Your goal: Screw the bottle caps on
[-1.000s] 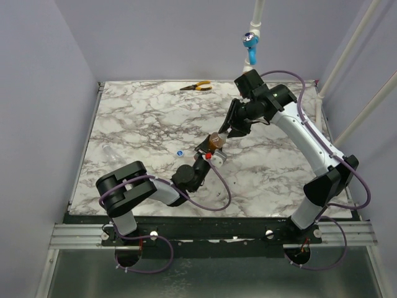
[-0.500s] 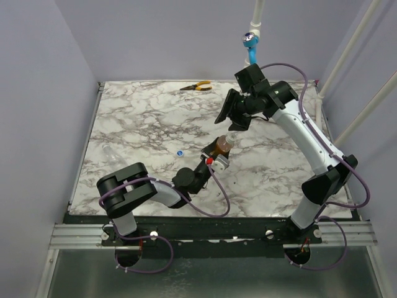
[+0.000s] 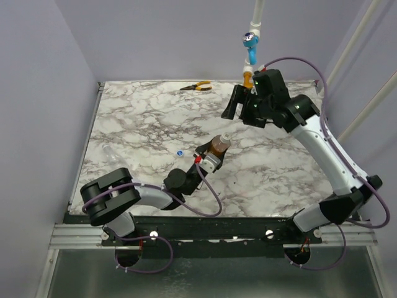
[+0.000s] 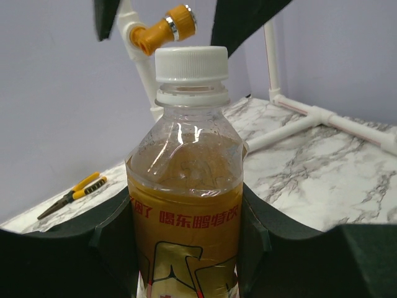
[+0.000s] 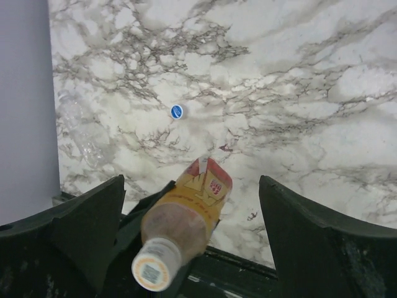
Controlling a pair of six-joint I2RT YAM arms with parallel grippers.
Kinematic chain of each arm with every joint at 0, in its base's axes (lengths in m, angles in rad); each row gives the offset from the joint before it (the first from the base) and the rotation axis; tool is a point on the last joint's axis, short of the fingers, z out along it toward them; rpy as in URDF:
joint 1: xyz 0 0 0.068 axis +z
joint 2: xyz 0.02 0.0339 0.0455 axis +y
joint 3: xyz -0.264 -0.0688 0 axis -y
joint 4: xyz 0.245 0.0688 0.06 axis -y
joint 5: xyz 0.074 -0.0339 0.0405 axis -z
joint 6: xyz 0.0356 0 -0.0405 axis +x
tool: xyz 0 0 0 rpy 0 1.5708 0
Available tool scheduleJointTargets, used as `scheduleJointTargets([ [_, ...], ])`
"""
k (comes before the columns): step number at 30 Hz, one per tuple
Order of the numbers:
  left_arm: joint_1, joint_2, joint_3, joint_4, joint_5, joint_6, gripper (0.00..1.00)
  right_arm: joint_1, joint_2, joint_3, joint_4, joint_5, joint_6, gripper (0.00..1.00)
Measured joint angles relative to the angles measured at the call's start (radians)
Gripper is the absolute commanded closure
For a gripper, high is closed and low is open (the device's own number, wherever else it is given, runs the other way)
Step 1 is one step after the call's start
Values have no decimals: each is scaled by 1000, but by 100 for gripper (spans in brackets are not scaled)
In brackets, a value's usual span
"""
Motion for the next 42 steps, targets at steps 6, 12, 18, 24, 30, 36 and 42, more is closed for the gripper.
scheduleJointTargets([
  [6,6,-147,-10,-105,46,-92,77,6,-228,-209,232,-42,-141,0],
  [12,31,-244,-10,-244,116,-167,77,54,-264,-251,415,-100,-231,0],
  [18,67,-307,-9,-365,200,-251,77,90,-266,-306,500,-149,-303,0],
  [24,98,-335,-3,-433,269,-320,77,97,-270,-343,536,-158,-322,6],
  [30,142,-346,-1,-470,317,-395,77,121,-282,-382,558,-130,-318,18],
  [36,176,-349,0,-474,351,-439,77,167,-285,-404,577,-80,-311,26],
  [42,199,-354,0,-475,375,-464,77,224,-277,-404,586,7,-311,27],
])
